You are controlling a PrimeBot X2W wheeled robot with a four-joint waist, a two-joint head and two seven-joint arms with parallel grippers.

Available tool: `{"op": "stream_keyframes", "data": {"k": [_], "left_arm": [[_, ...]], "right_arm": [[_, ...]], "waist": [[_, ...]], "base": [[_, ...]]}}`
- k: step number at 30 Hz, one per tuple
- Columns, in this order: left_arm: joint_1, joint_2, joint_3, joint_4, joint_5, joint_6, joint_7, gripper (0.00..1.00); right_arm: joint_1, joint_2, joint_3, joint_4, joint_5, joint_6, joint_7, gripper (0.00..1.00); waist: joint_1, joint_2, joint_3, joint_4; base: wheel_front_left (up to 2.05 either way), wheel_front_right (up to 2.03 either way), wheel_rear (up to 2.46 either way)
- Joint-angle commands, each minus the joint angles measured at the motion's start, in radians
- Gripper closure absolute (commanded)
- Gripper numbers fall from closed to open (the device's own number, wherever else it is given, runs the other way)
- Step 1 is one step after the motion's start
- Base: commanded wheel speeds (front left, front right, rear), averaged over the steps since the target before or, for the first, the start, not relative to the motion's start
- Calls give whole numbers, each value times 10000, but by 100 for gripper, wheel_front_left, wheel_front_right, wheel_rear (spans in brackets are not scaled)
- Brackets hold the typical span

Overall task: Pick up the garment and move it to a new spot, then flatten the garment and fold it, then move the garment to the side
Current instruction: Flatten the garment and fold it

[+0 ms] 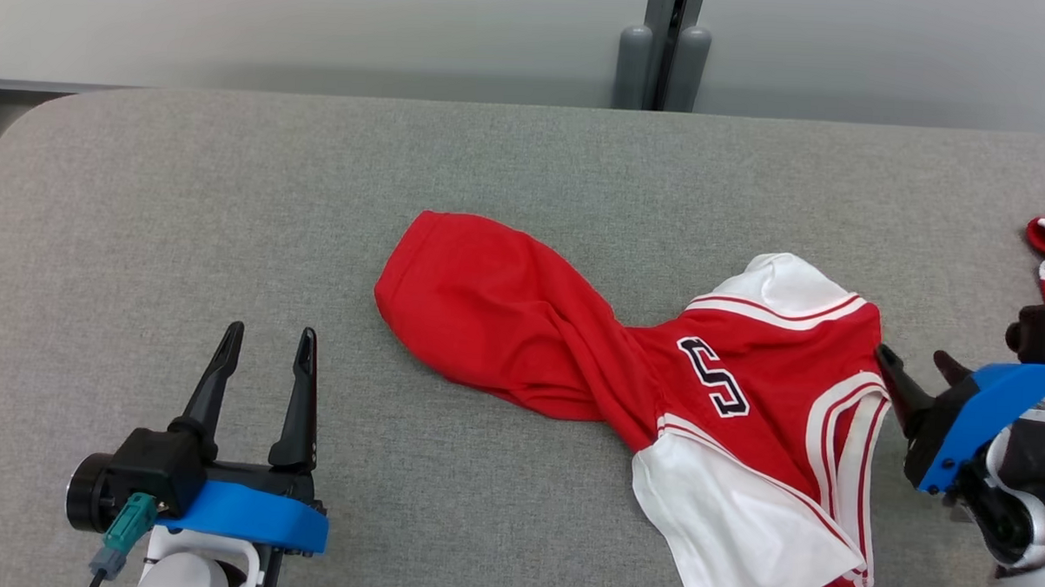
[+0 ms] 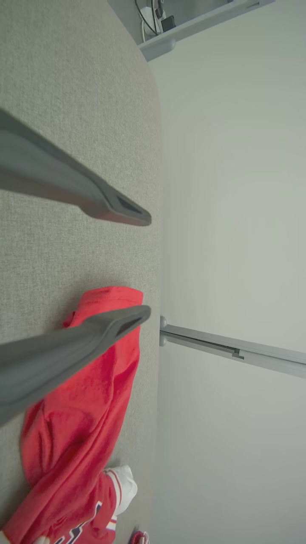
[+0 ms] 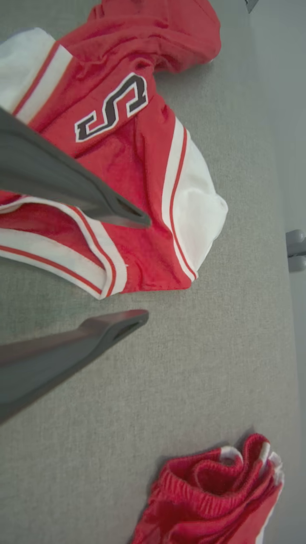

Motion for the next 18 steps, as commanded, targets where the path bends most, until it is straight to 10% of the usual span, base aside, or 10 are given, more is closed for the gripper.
{"op": "stream_keyframes", "data": {"k": [1, 17, 18], "left_arm": [[-121, 27, -19, 2, -23, 16, -21, 0], [-411, -14, -120, 129, 35, -74, -71, 0], [-417, -17, -123, 138, 31, -79, -69, 0]], "right_arm": [[-398, 84, -108, 522, -191, 5, -141, 0], [-2566, 219, 38, 5028, -1218, 16, -1186, 0], [-2616, 145, 355, 5126, -1160, 16, -1136, 26]], "waist": [[-1, 0, 175, 103], [-1, 0, 660, 428], [-1, 0, 663, 447]], "base": [[0, 0, 0], [0, 0, 0], [0, 0, 0]]}}
